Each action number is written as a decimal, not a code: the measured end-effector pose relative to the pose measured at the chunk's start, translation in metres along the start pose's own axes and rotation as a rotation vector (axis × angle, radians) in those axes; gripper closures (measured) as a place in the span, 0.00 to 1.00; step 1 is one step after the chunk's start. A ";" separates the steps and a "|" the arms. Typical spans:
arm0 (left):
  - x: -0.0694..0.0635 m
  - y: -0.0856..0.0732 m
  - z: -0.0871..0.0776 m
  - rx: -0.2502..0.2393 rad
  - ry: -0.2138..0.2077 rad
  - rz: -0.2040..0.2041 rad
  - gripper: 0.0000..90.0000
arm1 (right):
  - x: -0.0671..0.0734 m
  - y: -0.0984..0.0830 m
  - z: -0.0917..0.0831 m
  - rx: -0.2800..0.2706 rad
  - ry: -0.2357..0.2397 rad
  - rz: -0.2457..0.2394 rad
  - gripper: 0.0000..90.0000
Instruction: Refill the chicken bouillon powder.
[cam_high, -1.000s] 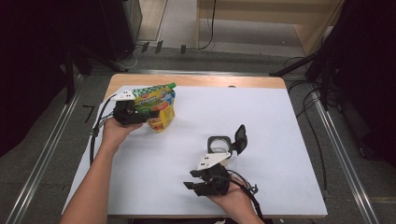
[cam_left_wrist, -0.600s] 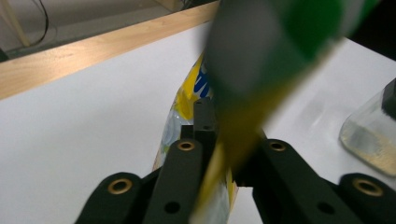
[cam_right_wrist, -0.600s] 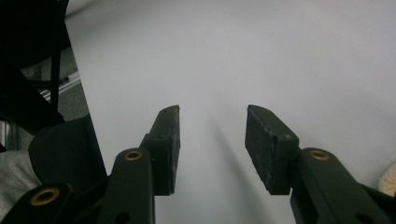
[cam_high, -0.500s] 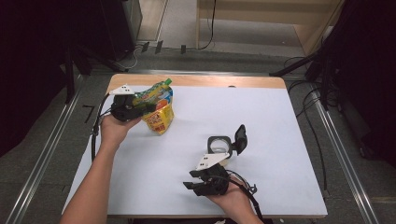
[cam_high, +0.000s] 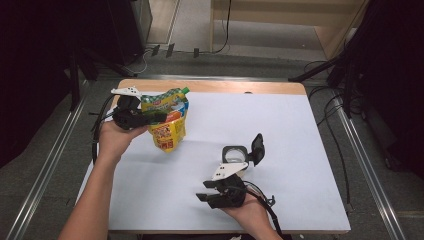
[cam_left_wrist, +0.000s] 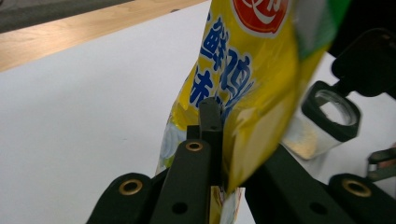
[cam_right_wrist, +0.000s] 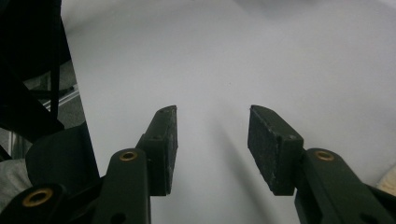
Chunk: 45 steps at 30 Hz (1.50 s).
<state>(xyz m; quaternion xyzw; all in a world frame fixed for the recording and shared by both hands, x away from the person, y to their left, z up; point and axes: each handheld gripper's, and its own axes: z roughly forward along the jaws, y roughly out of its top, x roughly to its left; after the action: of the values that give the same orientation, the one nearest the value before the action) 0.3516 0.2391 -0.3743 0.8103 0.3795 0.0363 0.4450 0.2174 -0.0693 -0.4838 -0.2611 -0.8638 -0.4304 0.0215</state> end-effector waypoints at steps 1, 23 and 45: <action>-0.003 0.001 -0.001 0.001 -0.007 -0.001 0.99 | 0.000 0.000 0.000 -0.001 -0.001 0.001 0.59; -0.057 0.006 -0.029 0.035 -0.096 0.023 1.00 | -0.002 0.013 0.023 -0.021 -0.018 -0.029 0.57; -0.093 0.005 -0.023 0.104 -0.201 0.015 0.99 | -0.017 0.031 0.042 -0.148 -0.114 0.052 0.55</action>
<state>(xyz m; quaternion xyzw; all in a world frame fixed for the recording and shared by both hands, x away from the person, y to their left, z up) 0.2790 0.1931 -0.3307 0.8345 0.3283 -0.0615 0.4381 0.2541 -0.0296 -0.4916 -0.3083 -0.8224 -0.4768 -0.0362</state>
